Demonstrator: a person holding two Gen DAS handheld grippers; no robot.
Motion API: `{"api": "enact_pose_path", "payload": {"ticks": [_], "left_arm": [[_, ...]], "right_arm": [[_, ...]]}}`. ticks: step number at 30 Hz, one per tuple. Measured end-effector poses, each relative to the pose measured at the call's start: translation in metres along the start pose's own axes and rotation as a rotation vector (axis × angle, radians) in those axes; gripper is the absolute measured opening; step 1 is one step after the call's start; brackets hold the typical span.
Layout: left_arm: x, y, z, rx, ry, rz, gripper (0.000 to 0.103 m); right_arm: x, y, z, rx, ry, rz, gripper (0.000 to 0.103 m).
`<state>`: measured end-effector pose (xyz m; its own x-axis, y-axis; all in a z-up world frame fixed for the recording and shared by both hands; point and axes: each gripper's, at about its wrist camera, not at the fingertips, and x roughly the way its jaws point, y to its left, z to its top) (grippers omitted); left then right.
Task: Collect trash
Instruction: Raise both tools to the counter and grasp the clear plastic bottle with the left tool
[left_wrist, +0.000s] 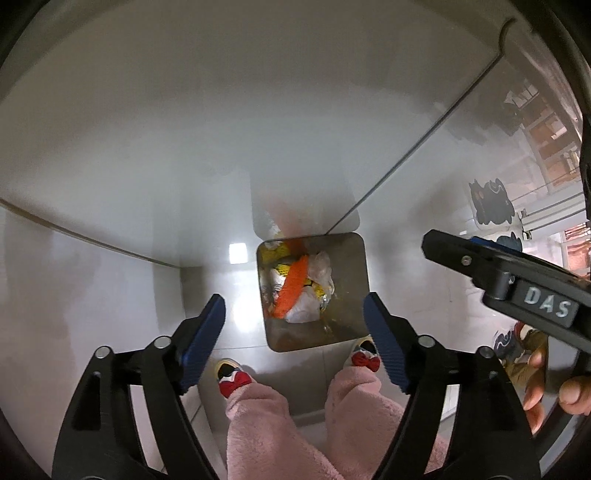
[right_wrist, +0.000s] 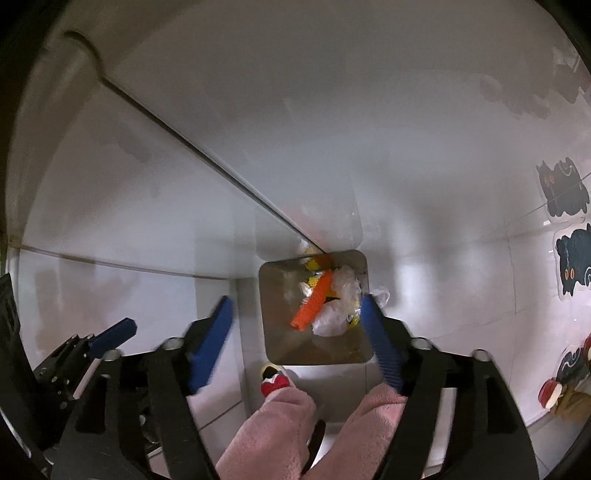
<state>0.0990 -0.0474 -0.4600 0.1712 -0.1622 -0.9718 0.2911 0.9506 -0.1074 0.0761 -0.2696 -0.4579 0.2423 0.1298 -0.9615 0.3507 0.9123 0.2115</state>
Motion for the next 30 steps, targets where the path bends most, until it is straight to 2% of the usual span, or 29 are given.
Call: {"api": "enact_pose_path", "payload": {"ticks": [2, 5, 7, 14, 21, 26, 30], "left_arm": [[-0.011, 0.003, -0.001, -0.007, -0.013, 0.007, 0.080], [-0.031, 0.008, 0.000, -0.016, -0.042, 0.016, 0.086], [-0.049, 0.010, 0.001, -0.020, -0.071, 0.019, 0.088], [-0.121, 0.016, 0.016, -0.012, -0.200, 0.034, 0.089], [-0.190, 0.021, 0.038, -0.003, -0.322, 0.077, 0.089], [-0.223, 0.022, 0.058, 0.001, -0.379, 0.071, 0.089], [-0.246, 0.020, 0.079, 0.011, -0.427, 0.066, 0.089]], "right_arm": [[-0.010, 0.003, -0.002, 0.002, -0.020, 0.002, 0.086], [-0.030, 0.008, -0.004, 0.013, -0.050, 0.008, 0.090], [-0.043, 0.011, -0.002, 0.010, -0.064, 0.012, 0.096], [-0.113, 0.033, 0.010, -0.061, -0.176, 0.068, 0.097], [-0.198, 0.061, 0.031, -0.174, -0.362, 0.090, 0.099], [-0.229, 0.063, 0.057, -0.191, -0.443, 0.093, 0.099], [-0.240, 0.055, 0.087, -0.171, -0.473, 0.081, 0.099]]}}
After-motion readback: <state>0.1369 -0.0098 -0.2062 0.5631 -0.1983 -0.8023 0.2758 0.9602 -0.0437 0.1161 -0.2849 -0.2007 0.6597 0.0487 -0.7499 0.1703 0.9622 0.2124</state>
